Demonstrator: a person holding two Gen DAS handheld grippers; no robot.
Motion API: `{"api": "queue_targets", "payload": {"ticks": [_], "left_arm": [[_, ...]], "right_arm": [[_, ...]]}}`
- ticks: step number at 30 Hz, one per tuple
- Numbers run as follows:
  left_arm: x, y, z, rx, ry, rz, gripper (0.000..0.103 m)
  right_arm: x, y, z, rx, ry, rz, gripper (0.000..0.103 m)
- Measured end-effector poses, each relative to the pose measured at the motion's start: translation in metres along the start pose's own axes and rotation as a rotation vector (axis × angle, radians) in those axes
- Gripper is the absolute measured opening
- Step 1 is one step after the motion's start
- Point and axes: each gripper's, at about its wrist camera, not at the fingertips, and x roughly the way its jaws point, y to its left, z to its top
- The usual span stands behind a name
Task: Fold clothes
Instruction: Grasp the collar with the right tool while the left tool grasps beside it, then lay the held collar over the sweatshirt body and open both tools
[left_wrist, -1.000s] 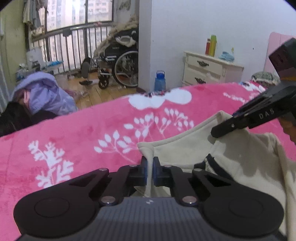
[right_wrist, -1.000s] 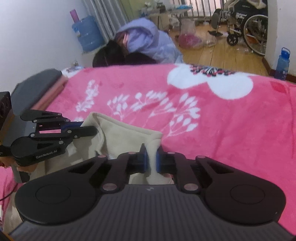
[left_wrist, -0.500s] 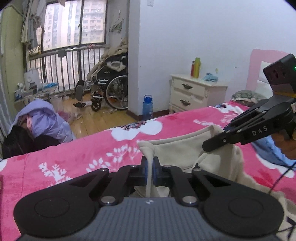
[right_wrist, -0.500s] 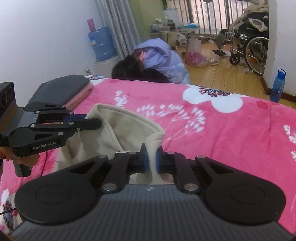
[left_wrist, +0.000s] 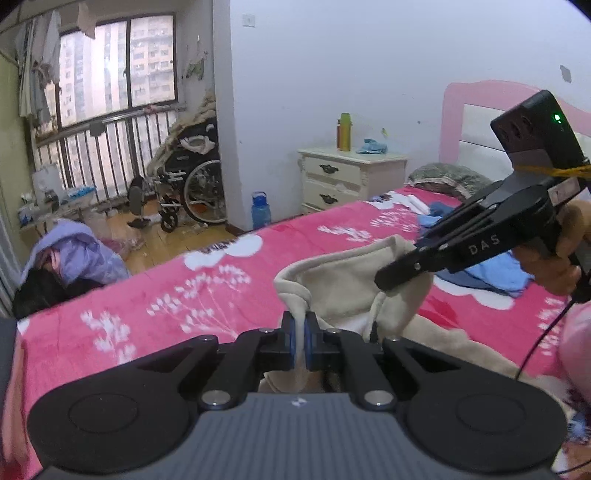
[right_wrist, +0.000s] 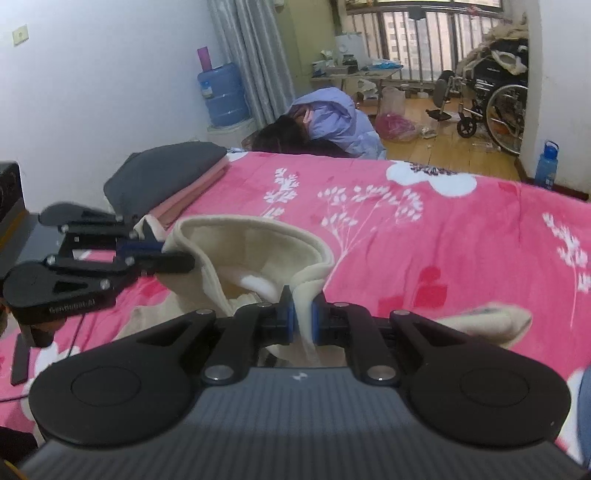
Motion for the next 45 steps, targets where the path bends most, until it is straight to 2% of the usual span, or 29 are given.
{"api": "queue_targets", "payload": {"ticks": [10, 20, 26, 29, 38, 45], "left_arm": [[-0.033, -0.043, -0.044, 0.02, 0.042, -0.063, 0.006], [-0.058, -0.076, -0.079, 0.082, 0.083, -0.127, 0.006], [-0.068, -0.083, -0.096, 0.097, 0.117, -0.158, 0.006], [-0.076, -0.087, -0.104, 0.109, 0.119, -0.162, 0.006], [-0.092, -0.095, -0.117, 0.192, 0.127, -0.178, 0.006], [-0.097, -0.11, -0.14, 0.349, 0.196, -0.23, 0.006]], "right_arm": [[-0.041, 0.028, -0.058, 0.046, 0.02, 0.011, 0.007], [-0.049, 0.04, -0.091, 0.067, 0.069, 0.028, 0.007], [-0.054, 0.047, -0.111, 0.078, 0.099, 0.038, 0.007], [-0.069, 0.061, -0.132, 0.07, 0.112, 0.052, 0.007], [-0.064, 0.074, -0.147, 0.065, 0.148, 0.056, 0.007], [-0.063, 0.087, -0.161, 0.013, 0.188, 0.056, 0.007]]}}
